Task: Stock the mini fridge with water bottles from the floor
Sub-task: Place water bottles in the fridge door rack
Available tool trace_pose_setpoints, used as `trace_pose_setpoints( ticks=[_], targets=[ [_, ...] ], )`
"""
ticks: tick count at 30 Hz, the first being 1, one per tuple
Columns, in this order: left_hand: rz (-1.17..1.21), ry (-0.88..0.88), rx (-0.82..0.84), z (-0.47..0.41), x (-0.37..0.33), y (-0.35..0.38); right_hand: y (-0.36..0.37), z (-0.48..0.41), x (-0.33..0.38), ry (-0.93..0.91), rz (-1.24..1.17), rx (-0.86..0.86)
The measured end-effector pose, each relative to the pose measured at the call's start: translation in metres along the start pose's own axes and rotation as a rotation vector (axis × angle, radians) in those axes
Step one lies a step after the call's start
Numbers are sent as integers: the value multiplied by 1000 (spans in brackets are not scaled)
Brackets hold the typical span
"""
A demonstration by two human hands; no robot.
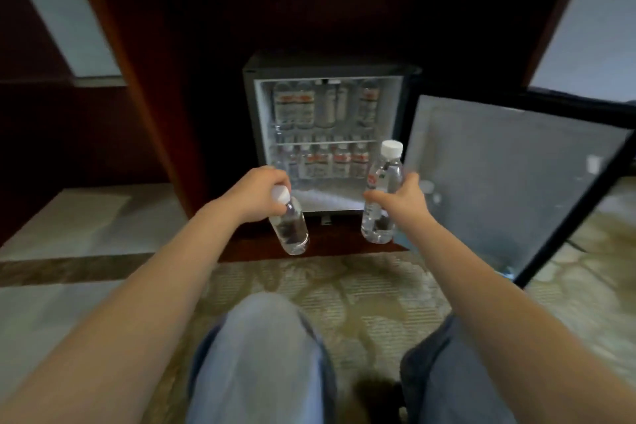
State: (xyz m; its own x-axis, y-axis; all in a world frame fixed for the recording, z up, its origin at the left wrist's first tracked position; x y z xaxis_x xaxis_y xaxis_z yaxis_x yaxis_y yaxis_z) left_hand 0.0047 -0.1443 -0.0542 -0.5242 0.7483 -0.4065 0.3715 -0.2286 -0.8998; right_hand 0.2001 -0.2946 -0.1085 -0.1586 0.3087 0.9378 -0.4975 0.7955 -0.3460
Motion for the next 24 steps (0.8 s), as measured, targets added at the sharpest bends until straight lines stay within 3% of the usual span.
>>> trace_pose_setpoints(
  ticks=[11, 16, 24],
  targets=[
    [128, 63, 167, -49, -47, 132, -110, -90, -123, 198, 105, -300],
    [68, 69, 244, -49, -37, 162, -110, -116, -163, 246, 176, -344],
    [28, 31, 329, -49, -17, 178, -94, -123, -210, 392, 40, -364]
  ],
)
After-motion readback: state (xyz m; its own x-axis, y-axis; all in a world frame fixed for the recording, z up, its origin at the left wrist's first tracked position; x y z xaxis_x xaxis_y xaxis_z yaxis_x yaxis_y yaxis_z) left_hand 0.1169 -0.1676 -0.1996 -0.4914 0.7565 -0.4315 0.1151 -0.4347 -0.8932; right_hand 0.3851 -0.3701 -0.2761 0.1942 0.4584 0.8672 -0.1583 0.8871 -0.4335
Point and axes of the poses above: each hand's wrist, its own z-axis away from the middle knuckle, its own y-axis out of the palm, x = y × z, the point moved 10 cm from there along -z, towards the middle knuckle, and after that the axes turned 7 degrees about -x, right-handed, at the moved point
